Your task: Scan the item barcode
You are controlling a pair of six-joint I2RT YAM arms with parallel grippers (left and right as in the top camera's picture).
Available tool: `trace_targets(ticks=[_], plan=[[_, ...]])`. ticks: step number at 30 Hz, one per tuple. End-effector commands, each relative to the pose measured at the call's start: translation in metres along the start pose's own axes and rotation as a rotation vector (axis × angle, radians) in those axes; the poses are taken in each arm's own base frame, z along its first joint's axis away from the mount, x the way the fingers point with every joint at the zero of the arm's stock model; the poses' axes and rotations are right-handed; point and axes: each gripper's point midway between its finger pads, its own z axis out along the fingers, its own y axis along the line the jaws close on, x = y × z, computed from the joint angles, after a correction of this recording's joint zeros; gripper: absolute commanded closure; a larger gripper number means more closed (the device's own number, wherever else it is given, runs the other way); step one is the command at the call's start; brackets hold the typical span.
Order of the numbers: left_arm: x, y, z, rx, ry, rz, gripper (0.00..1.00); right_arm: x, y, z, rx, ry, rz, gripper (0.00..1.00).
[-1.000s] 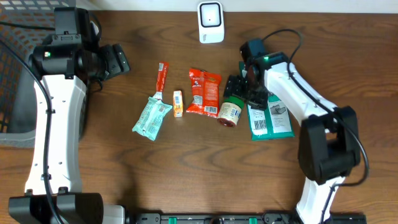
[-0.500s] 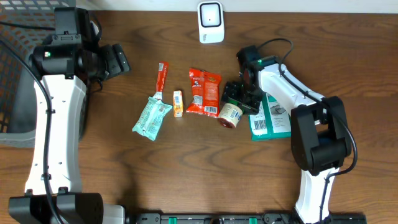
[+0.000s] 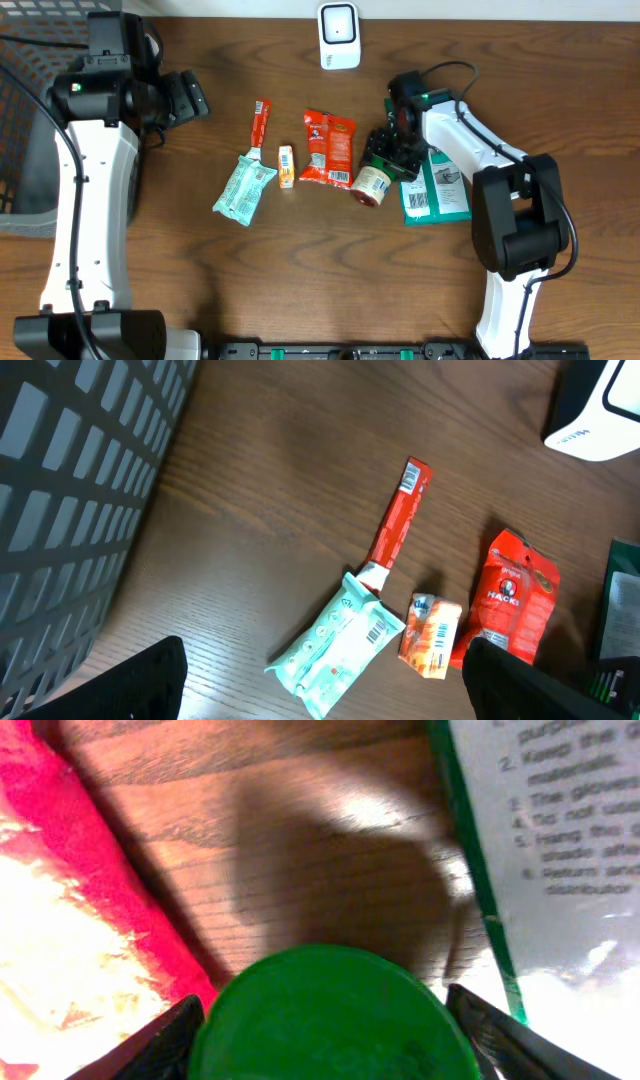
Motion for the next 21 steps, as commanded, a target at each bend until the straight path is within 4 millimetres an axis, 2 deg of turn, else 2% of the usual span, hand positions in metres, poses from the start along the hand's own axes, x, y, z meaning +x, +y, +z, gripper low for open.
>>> trace_targets(ticks=[1, 6, 15, 21], plan=[[-0.006, -0.002, -0.013, 0.013, -0.037, 0.012, 0.12, -0.001, -0.001, -0.001, -0.005, 0.007, -0.019, 0.32], [-0.006, -0.002, -0.013, 0.013, -0.037, 0.012, 0.12, 0.000, -0.002, -0.004, 0.001, 0.014, -0.053, 0.41], [-0.006, -0.002, -0.013, 0.013, -0.037, 0.012, 0.12, -0.009, 0.023, -0.047, -0.037, -0.054, -0.180, 0.43], [-0.006, -0.002, -0.013, 0.013, -0.037, 0.012, 0.12, -0.007, 0.021, -0.066, -0.009, -0.100, -0.240, 0.43]])
